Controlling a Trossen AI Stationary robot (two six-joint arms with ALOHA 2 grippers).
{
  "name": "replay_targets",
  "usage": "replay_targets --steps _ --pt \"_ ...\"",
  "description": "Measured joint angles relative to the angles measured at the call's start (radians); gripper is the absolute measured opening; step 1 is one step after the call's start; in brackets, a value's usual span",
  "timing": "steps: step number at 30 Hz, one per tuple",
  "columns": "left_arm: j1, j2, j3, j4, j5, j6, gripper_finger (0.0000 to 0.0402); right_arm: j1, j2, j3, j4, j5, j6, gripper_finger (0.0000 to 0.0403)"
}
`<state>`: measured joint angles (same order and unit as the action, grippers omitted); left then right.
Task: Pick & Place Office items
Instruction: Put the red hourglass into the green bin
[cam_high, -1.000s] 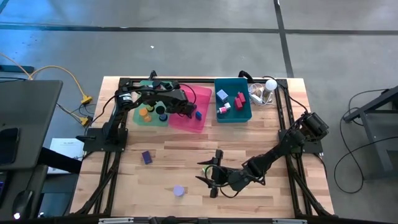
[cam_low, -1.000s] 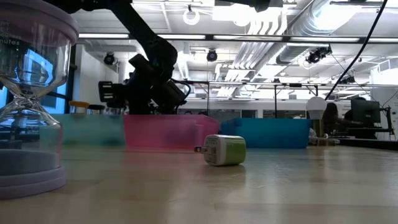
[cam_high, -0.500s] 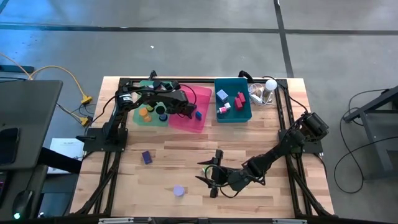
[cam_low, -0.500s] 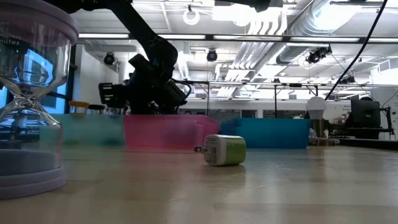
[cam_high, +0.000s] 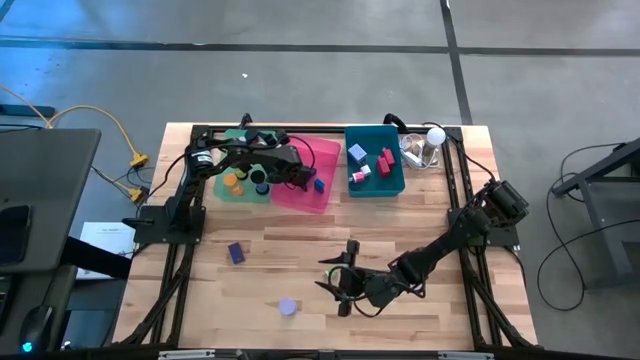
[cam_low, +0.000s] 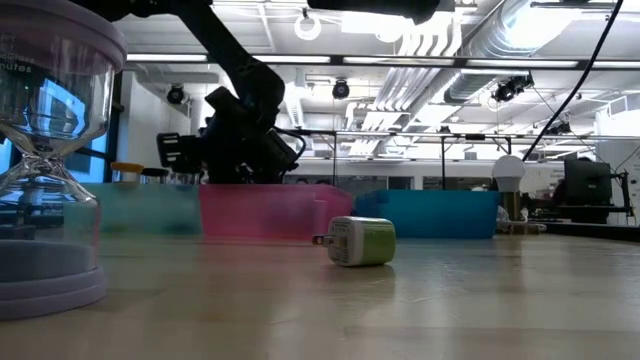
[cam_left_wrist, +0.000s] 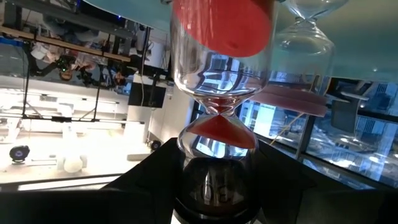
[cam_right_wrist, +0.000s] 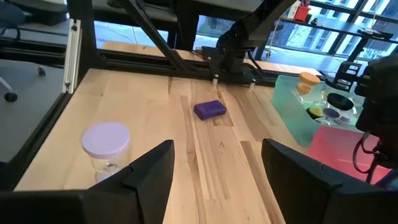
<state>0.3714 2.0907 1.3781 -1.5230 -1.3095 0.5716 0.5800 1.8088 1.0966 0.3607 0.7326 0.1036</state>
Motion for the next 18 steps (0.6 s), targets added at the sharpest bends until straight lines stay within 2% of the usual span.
replay_targets --steps 7,15,18 --pt "0.000 0.001 -0.009 0.000 0.002 -0.010 0.0166 -0.014 0.000 0.000 -0.020 -0.008 -0.003 0.0231" --pt "-0.008 0.073 -0.010 -0.011 -0.039 -0.028 0.0166 -0.013 0.000 0.000 -0.019 -0.024 0.004 0.0231" --pt "-0.009 0.078 -0.010 -0.009 -0.011 -0.031 0.0166 -0.013 0.000 0.000 -0.015 -0.025 0.005 0.0231"
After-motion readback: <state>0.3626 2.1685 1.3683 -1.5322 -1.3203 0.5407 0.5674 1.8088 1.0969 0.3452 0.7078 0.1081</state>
